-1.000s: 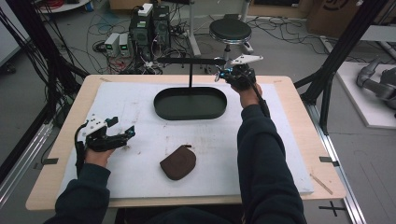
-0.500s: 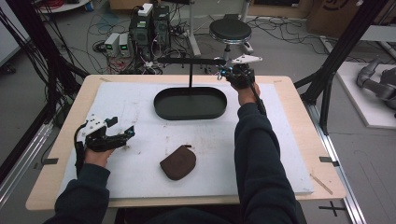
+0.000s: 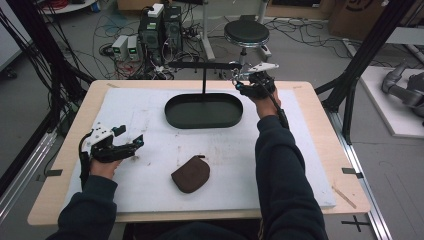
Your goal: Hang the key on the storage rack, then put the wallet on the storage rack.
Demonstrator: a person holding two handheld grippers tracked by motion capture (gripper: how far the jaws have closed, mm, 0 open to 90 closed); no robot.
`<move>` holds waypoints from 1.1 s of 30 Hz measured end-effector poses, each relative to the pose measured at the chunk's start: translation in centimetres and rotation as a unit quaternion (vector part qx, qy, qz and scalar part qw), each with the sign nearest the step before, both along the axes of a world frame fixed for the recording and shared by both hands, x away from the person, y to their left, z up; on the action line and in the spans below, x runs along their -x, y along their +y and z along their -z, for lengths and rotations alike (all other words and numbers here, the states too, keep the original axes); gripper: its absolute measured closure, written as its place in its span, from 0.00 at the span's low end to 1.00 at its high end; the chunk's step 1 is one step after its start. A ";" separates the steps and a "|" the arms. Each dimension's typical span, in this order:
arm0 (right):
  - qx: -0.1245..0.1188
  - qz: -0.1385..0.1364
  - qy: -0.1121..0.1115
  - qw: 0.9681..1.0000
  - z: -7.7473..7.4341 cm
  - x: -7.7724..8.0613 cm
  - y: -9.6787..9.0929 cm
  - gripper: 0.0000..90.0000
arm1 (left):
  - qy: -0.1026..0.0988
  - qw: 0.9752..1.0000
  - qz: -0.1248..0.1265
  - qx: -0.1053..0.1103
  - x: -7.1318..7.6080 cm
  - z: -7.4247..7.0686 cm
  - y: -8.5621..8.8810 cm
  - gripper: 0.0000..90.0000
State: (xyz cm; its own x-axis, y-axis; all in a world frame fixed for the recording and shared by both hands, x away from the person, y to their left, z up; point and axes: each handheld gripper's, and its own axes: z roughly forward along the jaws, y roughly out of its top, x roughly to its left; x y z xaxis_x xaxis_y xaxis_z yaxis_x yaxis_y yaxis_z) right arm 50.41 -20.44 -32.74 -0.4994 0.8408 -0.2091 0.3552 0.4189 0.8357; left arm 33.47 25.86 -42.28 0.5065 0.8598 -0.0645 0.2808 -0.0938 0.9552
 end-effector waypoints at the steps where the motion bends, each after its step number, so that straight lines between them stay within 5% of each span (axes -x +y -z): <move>1: 0.007 -0.016 0.008 1.000 -0.5 0.7 -0.4 0.42 | 0.000 1.000 0.001 0.001 0.0 0.0 0.0 0.22; 10: 0.000 -0.061 0.005 0.998 -1.3 5.9 -2.4 0.30 | -0.001 1.000 0.001 0.007 0.0 0.0 0.1 0.22; 12: -0.015 -0.074 -0.007 0.997 -1.0 7.4 -2.9 0.29 | -0.002 1.000 0.002 0.007 0.0 0.0 0.1 0.22; 14: -0.013 -0.076 0.011 0.997 -0.8 8.4 -3.0 0.25 | -0.002 1.000 0.003 0.009 0.0 0.0 0.1 0.22; 16: -0.022 -0.088 -0.003 0.996 -0.1 9.6 -3.2 0.25 | -0.004 1.000 0.004 0.007 0.1 0.0 0.0 0.22; 19: -0.017 -0.098 0.005 0.995 1.4 11.2 -3.2 0.25 | -0.005 1.000 0.003 0.004 0.2 -0.1 0.0 0.22; 33: -0.040 -0.112 0.020 0.993 4.2 13.2 -3.1 0.25 | -0.005 1.000 0.005 0.005 0.0 0.0 -0.1 0.22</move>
State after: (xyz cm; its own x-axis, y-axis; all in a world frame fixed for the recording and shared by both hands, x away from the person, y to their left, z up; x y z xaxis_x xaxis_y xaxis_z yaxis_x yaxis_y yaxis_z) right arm 37.21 -23.59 -36.96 -0.6815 0.7215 -0.1225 0.2942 0.4234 0.8568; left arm 33.46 25.74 -42.25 0.5157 0.8540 -0.0680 0.2701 -0.0867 0.9589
